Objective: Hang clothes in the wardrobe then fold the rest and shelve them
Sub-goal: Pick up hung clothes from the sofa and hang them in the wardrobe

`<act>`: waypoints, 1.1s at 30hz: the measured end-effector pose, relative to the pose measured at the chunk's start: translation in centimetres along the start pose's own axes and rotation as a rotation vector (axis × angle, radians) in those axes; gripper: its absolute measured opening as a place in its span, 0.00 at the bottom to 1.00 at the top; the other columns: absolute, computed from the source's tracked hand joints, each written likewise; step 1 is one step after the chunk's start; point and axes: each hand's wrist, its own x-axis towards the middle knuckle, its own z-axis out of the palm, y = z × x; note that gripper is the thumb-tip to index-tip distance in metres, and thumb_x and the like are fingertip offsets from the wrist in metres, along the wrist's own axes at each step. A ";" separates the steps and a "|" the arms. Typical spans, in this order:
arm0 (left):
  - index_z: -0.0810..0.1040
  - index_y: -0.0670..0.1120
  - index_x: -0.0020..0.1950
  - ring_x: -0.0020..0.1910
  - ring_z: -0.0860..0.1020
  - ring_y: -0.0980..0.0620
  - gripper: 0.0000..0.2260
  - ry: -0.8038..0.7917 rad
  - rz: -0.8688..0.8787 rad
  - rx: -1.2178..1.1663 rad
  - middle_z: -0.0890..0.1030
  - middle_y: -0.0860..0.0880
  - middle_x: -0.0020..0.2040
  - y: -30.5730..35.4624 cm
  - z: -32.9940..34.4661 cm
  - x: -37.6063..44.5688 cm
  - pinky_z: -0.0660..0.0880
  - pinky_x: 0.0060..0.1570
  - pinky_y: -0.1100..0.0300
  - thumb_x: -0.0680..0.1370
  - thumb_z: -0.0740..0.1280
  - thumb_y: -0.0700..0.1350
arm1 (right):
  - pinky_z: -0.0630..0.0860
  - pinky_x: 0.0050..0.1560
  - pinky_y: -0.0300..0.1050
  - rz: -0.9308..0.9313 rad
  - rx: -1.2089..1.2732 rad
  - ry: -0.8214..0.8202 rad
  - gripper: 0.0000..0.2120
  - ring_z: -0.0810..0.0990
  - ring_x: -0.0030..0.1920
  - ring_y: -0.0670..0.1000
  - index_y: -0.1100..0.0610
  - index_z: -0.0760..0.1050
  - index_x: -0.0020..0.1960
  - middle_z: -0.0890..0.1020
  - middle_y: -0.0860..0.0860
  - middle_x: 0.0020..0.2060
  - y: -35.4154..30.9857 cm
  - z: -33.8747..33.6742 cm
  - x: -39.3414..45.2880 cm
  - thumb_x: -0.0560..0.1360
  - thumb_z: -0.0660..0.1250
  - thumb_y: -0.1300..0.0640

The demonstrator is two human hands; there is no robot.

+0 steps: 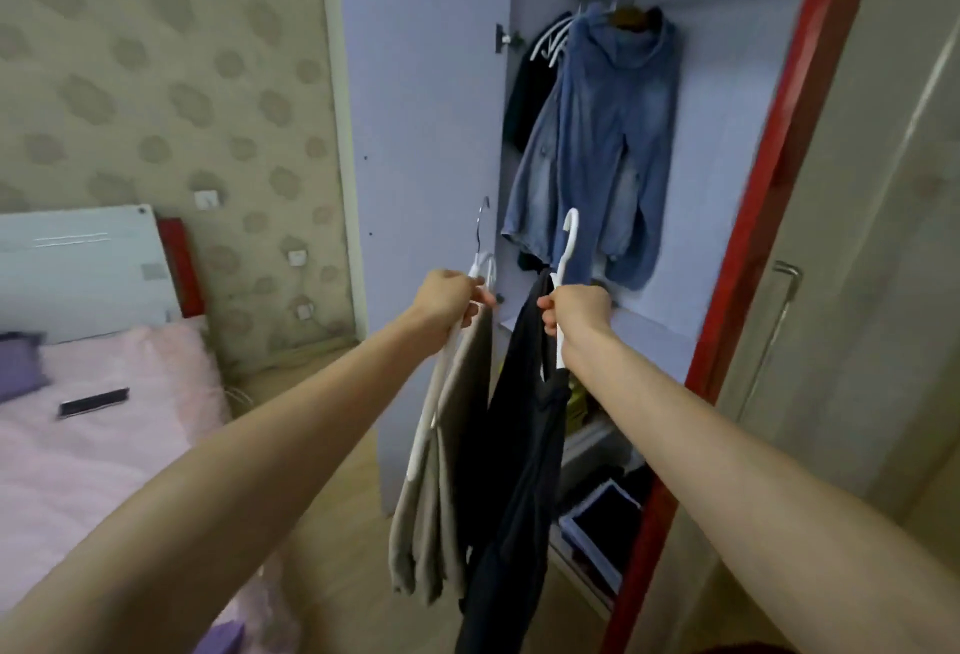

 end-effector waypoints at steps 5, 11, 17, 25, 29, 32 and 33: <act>0.76 0.37 0.56 0.28 0.68 0.54 0.11 -0.005 0.134 0.048 0.77 0.47 0.34 3.7 -0.1 6.4 0.67 0.30 0.64 0.82 0.55 0.36 | 0.62 0.27 0.42 -0.096 0.136 0.068 0.13 0.65 0.25 0.50 0.62 0.70 0.35 0.75 0.54 0.29 -3.4 2.3 6.5 0.75 0.54 0.71; 0.75 0.39 0.41 0.24 0.67 0.55 0.10 -0.096 0.245 -0.003 0.74 0.46 0.32 7.5 3.5 16.8 0.65 0.23 0.66 0.80 0.58 0.35 | 0.68 0.32 0.43 -0.282 0.054 0.134 0.15 0.69 0.27 0.50 0.59 0.72 0.30 0.75 0.53 0.27 -6.5 3.5 15.4 0.74 0.58 0.69; 0.73 0.40 0.38 0.23 0.65 0.55 0.14 -0.339 0.336 -0.021 0.72 0.47 0.31 8.9 7.3 27.5 0.61 0.21 0.67 0.82 0.56 0.36 | 0.65 0.26 0.40 -0.363 0.085 0.312 0.14 0.67 0.23 0.49 0.60 0.70 0.28 0.71 0.54 0.25 -10.5 5.6 23.2 0.71 0.60 0.70; 0.74 0.41 0.38 0.24 0.64 0.55 0.14 -0.562 0.441 -0.089 0.71 0.48 0.29 16.8 12.8 37.9 0.62 0.22 0.66 0.80 0.55 0.33 | 0.63 0.20 0.36 -0.505 0.081 0.489 0.14 0.65 0.18 0.45 0.61 0.72 0.31 0.69 0.53 0.25 -19.6 4.4 29.4 0.73 0.59 0.71; 0.72 0.40 0.36 0.21 0.65 0.55 0.14 -0.614 0.442 -0.140 0.69 0.48 0.26 20.6 16.7 42.2 0.64 0.20 0.66 0.80 0.56 0.32 | 0.63 0.20 0.34 -0.560 0.013 0.559 0.13 0.64 0.16 0.42 0.61 0.73 0.33 0.69 0.53 0.25 -23.7 2.3 32.8 0.75 0.60 0.69; 0.72 0.39 0.35 0.24 0.65 0.53 0.13 -0.589 0.456 -0.132 0.68 0.46 0.28 22.8 19.3 45.5 0.63 0.18 0.68 0.80 0.57 0.33 | 0.65 0.21 0.34 -0.605 -0.013 0.562 0.11 0.66 0.17 0.41 0.61 0.74 0.36 0.72 0.53 0.28 -25.4 1.5 36.3 0.76 0.61 0.68; 0.71 0.39 0.35 0.22 0.64 0.53 0.14 -0.576 0.458 -0.151 0.67 0.45 0.28 23.4 20.6 47.1 0.61 0.18 0.68 0.80 0.56 0.32 | 0.65 0.21 0.34 -0.619 -0.032 0.558 0.10 0.67 0.17 0.41 0.61 0.74 0.38 0.73 0.53 0.29 -25.9 1.2 38.0 0.77 0.61 0.68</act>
